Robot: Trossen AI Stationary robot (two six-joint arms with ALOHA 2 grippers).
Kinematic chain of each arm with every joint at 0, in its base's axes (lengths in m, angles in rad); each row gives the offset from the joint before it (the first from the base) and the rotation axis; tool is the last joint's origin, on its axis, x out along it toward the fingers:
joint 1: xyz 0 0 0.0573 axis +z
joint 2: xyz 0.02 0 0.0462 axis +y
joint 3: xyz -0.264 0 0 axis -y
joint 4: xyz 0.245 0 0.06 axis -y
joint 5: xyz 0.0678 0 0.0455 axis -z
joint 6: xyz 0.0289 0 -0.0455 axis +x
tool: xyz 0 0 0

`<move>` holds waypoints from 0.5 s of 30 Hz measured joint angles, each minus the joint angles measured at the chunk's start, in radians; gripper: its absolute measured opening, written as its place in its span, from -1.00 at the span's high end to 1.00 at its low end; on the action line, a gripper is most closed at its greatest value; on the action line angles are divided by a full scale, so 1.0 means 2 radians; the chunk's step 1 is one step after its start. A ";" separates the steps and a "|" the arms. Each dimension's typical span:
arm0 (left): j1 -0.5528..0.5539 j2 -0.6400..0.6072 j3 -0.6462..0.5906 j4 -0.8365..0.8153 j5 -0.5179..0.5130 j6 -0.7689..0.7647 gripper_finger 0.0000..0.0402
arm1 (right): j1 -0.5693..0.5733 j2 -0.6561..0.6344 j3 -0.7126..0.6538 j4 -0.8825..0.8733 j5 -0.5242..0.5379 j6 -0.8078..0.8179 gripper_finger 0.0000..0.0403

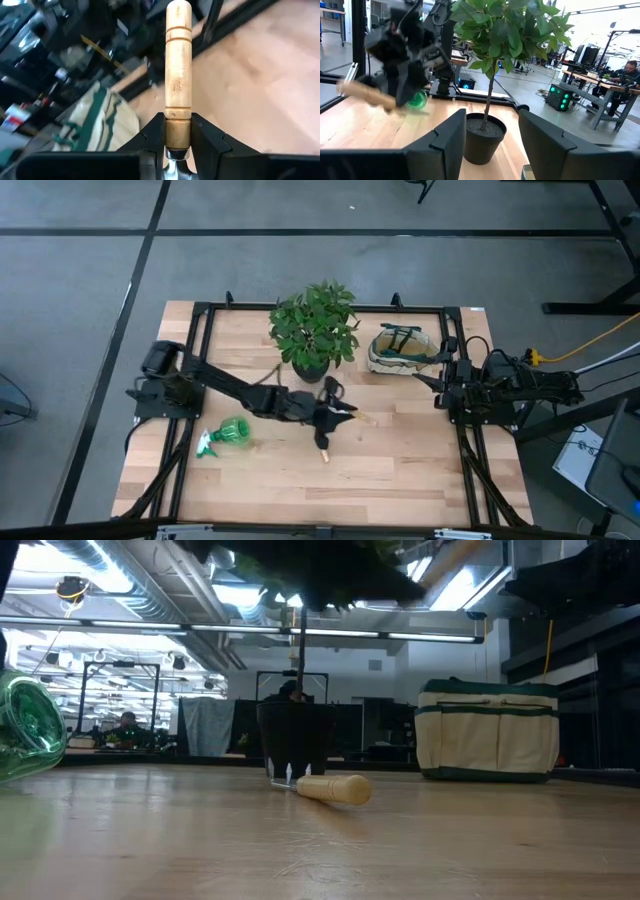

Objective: Pick & Place Garden tools in Gardening bag
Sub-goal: Put the brown trowel into the white gardening bag

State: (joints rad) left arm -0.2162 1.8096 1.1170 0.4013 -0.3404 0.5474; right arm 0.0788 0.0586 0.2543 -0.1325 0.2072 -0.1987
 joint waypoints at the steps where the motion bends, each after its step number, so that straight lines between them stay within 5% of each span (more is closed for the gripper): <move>1: 0.000 0.016 0.008 0.004 -0.009 -0.001 0.68 | 0.000 0.000 0.000 0.000 0.000 0.000 0.08; 15: 0.020 0.178 0.072 0.059 -0.147 0.035 0.68 | 0.000 0.000 0.000 0.000 0.000 0.000 0.08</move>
State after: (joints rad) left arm -0.1760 2.1665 1.2606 0.5197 -0.6348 0.6172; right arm 0.0788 0.0586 0.2543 -0.1321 0.2070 -0.1989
